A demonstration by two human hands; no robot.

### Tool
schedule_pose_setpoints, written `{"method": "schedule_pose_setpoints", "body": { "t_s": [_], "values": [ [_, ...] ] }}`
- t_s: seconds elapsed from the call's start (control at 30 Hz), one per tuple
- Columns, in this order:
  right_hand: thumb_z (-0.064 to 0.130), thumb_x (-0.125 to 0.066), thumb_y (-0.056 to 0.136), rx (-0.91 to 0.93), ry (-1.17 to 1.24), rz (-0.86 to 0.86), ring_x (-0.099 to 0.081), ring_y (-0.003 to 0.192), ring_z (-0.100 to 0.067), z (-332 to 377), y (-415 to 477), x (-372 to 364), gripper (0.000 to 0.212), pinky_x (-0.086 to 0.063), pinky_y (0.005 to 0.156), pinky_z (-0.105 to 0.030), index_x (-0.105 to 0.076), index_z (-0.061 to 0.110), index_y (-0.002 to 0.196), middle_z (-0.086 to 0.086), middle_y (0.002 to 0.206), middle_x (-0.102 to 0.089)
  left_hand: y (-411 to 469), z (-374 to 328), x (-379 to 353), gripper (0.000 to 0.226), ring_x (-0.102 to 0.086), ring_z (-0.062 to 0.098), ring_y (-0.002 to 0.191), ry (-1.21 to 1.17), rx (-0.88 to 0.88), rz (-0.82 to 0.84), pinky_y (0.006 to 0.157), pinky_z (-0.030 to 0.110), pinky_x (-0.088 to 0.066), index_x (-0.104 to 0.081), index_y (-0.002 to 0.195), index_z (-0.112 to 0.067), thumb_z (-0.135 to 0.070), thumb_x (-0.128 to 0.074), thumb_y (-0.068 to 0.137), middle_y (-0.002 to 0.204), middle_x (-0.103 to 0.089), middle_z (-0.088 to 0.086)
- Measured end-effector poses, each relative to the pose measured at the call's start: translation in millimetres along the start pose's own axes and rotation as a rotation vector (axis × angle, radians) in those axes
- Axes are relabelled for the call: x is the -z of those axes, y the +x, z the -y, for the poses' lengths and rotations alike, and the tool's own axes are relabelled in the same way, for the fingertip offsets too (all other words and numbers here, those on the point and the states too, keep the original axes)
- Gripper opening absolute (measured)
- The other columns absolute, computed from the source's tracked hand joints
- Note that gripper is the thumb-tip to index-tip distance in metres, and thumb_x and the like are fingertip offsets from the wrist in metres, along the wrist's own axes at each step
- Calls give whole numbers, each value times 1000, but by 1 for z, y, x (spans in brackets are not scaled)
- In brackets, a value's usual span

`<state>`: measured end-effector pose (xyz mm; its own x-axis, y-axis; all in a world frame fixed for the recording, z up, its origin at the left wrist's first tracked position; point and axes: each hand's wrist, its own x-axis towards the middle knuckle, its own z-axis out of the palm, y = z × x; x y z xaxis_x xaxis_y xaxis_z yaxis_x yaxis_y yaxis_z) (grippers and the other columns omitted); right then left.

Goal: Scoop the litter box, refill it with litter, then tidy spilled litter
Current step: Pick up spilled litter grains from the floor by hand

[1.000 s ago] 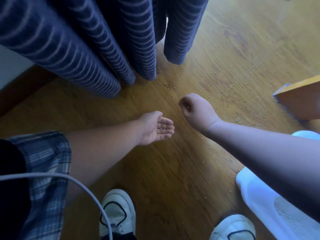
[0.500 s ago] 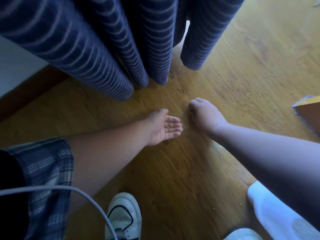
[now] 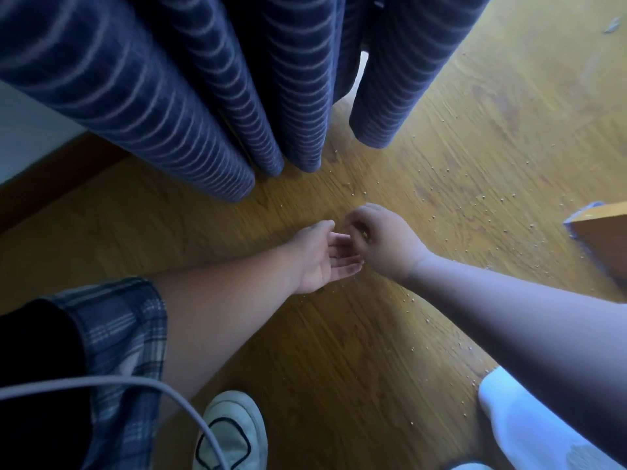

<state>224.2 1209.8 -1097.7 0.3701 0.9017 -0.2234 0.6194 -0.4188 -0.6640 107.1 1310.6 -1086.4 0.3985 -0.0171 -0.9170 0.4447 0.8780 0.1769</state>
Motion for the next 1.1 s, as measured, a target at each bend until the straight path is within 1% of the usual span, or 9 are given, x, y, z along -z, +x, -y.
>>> {"method": "schedule_pose_setpoints", "body": {
  "t_s": [0.07,0.13,0.47,0.6,0.67,0.77,0.87,1.0,1.1],
  "values": [
    [12,-55,92,-151,-22,-96,-56,88,-15,-12,8,0,11,-48,80,-31,-64,15,97,3,96,-60,5,0,1,49,-67,29,91,40,-32,-69,76,38,-59,-64,110,4,-33,-30,107,100,-67,21],
    [18,-57,93,-224,-82,-63,-55,93,-16,-22,13,-1,8,-48,83,-32,-62,19,100,6,99,-55,8,0,3,48,-68,29,90,57,-59,-134,72,37,-58,-64,107,3,-31,-31,106,98,-68,20],
    [23,-52,97,-190,-219,-3,-54,88,-19,-27,18,-8,8,-49,76,-34,-56,20,90,5,93,-53,0,1,10,49,-69,31,100,43,-77,-176,85,40,-59,-63,113,3,-34,-31,108,109,-69,22],
    [22,-56,87,-34,-58,67,-55,76,-14,-10,13,-5,8,-50,68,-32,-56,20,79,8,82,-53,-1,-3,7,51,-66,30,100,-5,-61,-133,83,40,-58,-60,116,3,-36,-30,108,110,-66,21],
    [20,-56,84,44,3,123,-55,77,-13,-5,9,-2,5,-50,70,-32,-61,20,82,8,82,-55,-2,-6,4,52,-65,29,96,-47,-55,-95,79,40,-57,-59,117,4,-37,-29,107,107,-65,21],
    [14,-56,88,-128,30,-74,-56,83,-13,-16,18,4,9,-46,74,-29,-64,17,88,5,89,-60,-2,-5,2,50,-65,27,90,-33,-86,-108,80,38,-58,-62,114,3,-35,-30,108,97,-66,19],
    [16,-54,93,-310,-15,-189,-55,90,-15,-27,36,13,14,-42,79,-28,-64,21,101,8,98,-56,-1,-5,4,50,-67,28,94,-32,-123,-137,82,38,-59,-63,115,3,-34,-32,108,100,-67,19],
    [18,-57,94,-273,-70,-132,-57,93,-18,-30,51,12,11,-49,83,-34,-64,20,102,5,102,-56,-3,-8,10,50,-68,29,93,-70,-123,-131,80,38,-59,-64,112,3,-36,-32,107,101,-68,19],
    [16,-56,94,-226,-109,-107,-57,91,-20,-34,51,5,10,-48,79,-33,-64,22,94,3,100,-56,-7,-11,16,50,-67,28,92,-81,-139,-132,81,38,-58,-63,112,3,-36,-32,107,100,-67,19]
  ]
}}
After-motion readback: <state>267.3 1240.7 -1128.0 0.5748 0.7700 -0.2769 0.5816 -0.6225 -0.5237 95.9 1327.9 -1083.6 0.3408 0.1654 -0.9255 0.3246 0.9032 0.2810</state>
